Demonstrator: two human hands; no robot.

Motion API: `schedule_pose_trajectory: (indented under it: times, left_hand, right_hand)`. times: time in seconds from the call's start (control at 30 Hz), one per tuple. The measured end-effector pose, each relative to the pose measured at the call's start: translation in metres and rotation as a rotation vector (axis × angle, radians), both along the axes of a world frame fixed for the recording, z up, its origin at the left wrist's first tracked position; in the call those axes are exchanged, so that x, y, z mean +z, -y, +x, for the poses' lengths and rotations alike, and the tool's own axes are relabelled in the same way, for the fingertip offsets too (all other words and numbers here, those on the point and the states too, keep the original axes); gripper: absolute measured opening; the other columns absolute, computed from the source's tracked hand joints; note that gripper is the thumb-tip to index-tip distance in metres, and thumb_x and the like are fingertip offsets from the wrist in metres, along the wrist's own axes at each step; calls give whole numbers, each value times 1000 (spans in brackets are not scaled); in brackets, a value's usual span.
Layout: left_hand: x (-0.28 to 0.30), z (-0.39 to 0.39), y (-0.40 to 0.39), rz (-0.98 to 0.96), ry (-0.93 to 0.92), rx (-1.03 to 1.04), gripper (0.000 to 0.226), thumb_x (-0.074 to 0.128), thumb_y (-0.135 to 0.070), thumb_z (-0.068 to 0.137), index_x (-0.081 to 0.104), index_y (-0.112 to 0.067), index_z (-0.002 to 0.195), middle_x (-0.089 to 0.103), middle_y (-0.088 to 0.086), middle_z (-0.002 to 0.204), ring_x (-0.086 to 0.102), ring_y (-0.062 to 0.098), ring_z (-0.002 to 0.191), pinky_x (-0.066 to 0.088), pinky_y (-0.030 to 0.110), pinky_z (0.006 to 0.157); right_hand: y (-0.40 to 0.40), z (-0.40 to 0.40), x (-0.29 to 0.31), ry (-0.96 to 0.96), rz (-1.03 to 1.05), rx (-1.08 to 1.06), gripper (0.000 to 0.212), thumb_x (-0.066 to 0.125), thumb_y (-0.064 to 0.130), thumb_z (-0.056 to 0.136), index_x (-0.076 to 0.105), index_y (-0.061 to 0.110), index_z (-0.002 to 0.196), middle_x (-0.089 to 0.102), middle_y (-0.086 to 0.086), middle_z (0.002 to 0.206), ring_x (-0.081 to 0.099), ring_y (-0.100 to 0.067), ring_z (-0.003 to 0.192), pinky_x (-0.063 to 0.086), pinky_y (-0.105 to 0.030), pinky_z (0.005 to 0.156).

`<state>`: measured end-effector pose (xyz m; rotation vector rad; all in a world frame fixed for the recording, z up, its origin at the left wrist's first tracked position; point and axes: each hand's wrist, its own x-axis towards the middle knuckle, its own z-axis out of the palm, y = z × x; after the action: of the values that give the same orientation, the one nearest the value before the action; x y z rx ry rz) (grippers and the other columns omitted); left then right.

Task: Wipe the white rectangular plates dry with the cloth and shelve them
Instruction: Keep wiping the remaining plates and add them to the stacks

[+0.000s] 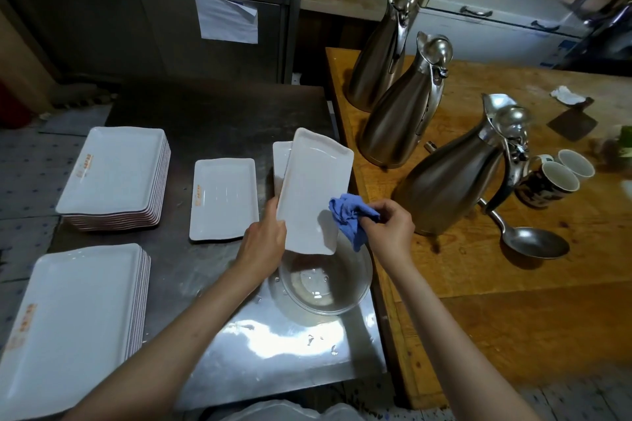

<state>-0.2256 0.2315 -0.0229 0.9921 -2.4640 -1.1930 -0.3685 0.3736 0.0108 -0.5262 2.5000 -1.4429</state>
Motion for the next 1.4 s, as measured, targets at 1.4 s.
schedule_pose_trajectory:
  times: [1.4]
  left_hand:
    - [1,14,1,500,-221,32,39,38,-26,102,34,-27,141,58,3,128,62,32,103,56,39,75]
  right_hand:
    - [48,-14,-6,-519,237,347,24,55,7,87,64,12,109,47,-15,120,47,-26,106,34,-20,82]
